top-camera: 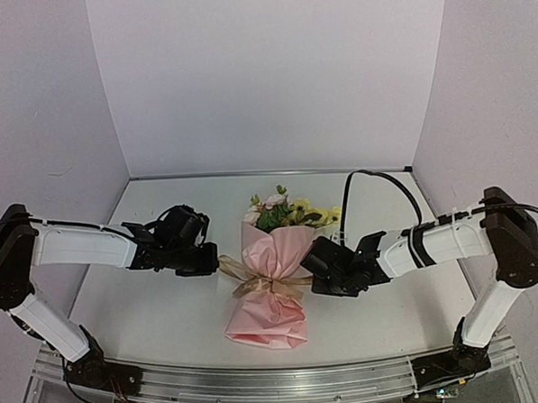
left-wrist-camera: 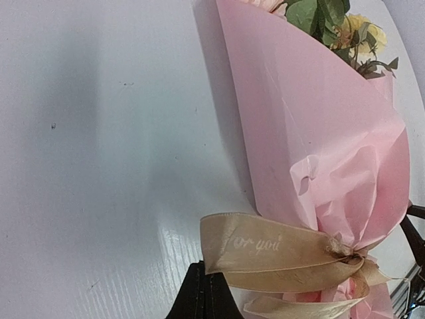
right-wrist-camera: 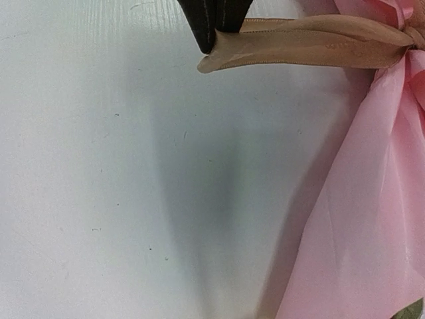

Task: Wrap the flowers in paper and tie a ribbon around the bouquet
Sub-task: Tie the half-tied ribbon around the folded bouquet.

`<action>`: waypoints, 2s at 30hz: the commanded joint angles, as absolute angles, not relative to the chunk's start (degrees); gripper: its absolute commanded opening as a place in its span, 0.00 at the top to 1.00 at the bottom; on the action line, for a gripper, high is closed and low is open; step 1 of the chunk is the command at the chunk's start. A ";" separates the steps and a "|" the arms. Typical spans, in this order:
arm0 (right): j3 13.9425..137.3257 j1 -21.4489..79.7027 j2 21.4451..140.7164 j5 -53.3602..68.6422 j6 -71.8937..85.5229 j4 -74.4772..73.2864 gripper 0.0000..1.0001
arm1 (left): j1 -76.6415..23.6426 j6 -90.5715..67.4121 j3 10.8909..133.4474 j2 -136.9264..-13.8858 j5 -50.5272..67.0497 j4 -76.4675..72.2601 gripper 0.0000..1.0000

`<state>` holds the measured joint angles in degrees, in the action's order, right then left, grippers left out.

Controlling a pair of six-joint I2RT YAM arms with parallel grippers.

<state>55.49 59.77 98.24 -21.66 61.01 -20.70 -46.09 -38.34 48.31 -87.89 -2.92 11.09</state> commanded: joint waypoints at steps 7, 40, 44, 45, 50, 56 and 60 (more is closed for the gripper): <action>55.91 59.42 97.19 -24.96 60.56 -25.53 1.00 | -43.68 -38.69 47.33 -85.44 -5.41 12.03 1.00; 51.87 58.10 96.42 -25.97 62.67 -27.42 1.00 | -41.39 -41.33 41.52 -82.05 -7.08 13.43 1.00; 51.94 57.89 96.33 -25.98 62.67 -27.51 1.00 | -41.24 -41.41 41.36 -81.80 -7.16 13.50 1.00; 51.88 57.84 96.27 -26.03 62.67 -27.57 1.00 | -41.22 -41.48 41.28 -81.59 -7.27 13.60 1.00; 51.10 57.42 95.20 -26.11 62.76 -27.65 1.00 | -40.92 -41.58 41.06 -80.19 -7.68 14.05 1.00; 51.28 57.17 93.07 -26.36 61.97 -28.00 1.00 | -40.87 -41.01 42.53 -78.11 -6.59 14.96 1.00; 51.89 57.16 91.32 -26.74 61.14 -28.52 1.00 | -40.87 -40.31 44.35 -76.30 -5.24 15.68 1.00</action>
